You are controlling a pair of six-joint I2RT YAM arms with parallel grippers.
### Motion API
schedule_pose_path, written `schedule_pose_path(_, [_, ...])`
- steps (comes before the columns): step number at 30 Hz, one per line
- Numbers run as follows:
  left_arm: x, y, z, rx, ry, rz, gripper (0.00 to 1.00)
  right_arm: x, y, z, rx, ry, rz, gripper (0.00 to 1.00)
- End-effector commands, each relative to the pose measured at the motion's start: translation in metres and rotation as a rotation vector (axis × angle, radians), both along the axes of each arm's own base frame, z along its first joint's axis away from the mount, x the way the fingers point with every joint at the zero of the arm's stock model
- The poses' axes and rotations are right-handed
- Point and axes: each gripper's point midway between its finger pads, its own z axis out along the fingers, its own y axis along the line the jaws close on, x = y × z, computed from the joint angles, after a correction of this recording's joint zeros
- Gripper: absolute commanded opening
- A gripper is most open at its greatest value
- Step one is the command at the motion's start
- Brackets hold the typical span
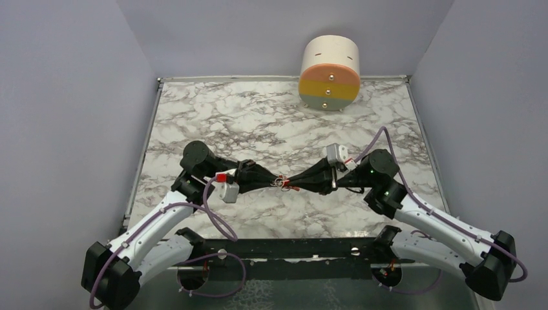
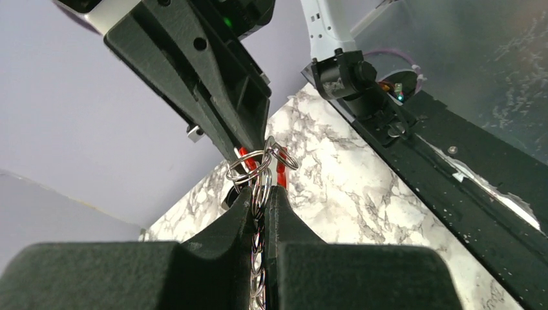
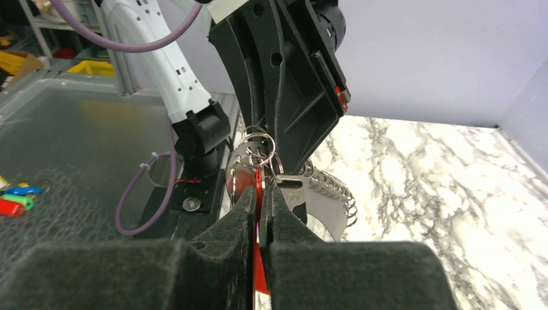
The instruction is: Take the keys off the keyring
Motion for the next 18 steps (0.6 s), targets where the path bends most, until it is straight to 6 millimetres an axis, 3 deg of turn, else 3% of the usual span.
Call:
schedule_pose_path(1, [0.006, -0.001, 0.012, -0.031, -0.024, 0.05, 0.0, 0.009, -0.01, 0.022, 0.073, -0.084, -0.111, 0.02])
schedule_pose_path(11, [0.024, -0.003, 0.017, -0.038, 0.067, 0.175, 0.0, 0.015, -0.029, 0.035, 0.141, -0.183, -0.224, 0.02])
schedule_pose_path(18, [0.019, -0.001, 0.014, -0.03, 0.082, 0.167, 0.0, 0.024, -0.039, 0.042, 0.17, -0.238, -0.311, 0.02])
